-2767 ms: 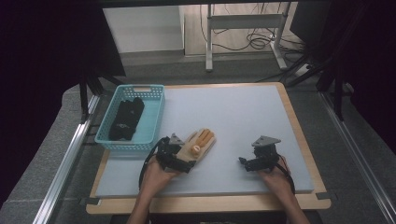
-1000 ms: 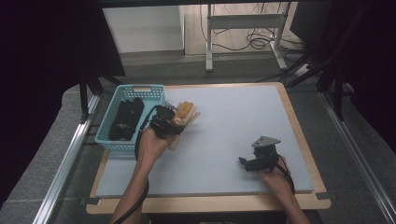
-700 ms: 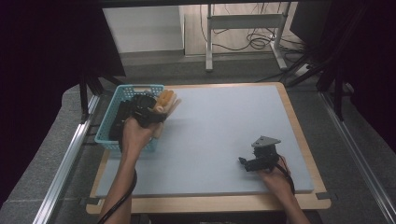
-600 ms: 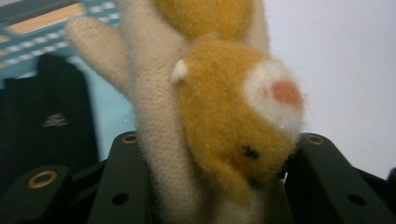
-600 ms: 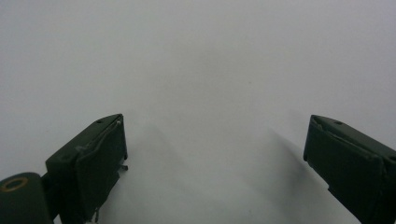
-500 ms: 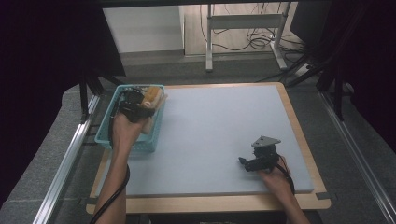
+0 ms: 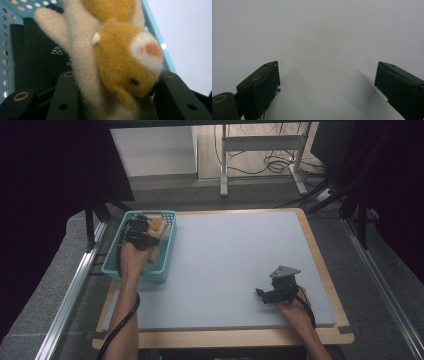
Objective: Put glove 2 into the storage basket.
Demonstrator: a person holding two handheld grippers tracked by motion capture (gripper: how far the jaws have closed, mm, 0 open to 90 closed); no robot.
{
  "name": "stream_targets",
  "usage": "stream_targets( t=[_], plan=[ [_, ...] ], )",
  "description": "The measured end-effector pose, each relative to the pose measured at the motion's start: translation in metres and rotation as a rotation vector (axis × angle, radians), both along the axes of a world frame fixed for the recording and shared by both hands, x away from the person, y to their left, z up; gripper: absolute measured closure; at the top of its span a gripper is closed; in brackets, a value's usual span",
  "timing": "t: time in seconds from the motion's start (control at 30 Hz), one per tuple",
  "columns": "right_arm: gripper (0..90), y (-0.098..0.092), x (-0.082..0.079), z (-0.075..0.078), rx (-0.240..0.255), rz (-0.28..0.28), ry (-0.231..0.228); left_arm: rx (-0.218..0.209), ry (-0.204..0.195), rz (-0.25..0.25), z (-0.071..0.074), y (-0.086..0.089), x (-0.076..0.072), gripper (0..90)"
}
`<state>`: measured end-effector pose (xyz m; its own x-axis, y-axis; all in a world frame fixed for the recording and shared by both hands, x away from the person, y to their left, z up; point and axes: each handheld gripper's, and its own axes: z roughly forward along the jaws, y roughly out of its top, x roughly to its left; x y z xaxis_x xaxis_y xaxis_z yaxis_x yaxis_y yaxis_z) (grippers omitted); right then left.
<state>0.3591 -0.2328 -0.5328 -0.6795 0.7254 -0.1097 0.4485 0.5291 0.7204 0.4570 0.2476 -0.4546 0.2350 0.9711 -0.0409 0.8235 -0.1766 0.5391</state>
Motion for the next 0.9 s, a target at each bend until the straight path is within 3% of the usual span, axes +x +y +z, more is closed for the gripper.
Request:
stream_targets(
  t=[0.3, 0.67, 0.9],
  plan=[
    [5.7, 0.000, 0.000, 0.000, 0.001, 0.000, 0.000, -0.008, 0.032, 0.001, -0.016, -0.004, 0.011, 54.8],
    [5.7, 0.000, 0.000, 0.000, 0.001, 0.000, 0.000, 0.002, 0.108, -0.004, -0.034, -0.008, 0.030, 53.4],
    [5.8, 0.000, 0.000, 0.000, 0.002, -0.001, 0.002, -0.028, 0.148, -0.005, -0.046, -0.006, 0.040, 51.9]
  ],
)
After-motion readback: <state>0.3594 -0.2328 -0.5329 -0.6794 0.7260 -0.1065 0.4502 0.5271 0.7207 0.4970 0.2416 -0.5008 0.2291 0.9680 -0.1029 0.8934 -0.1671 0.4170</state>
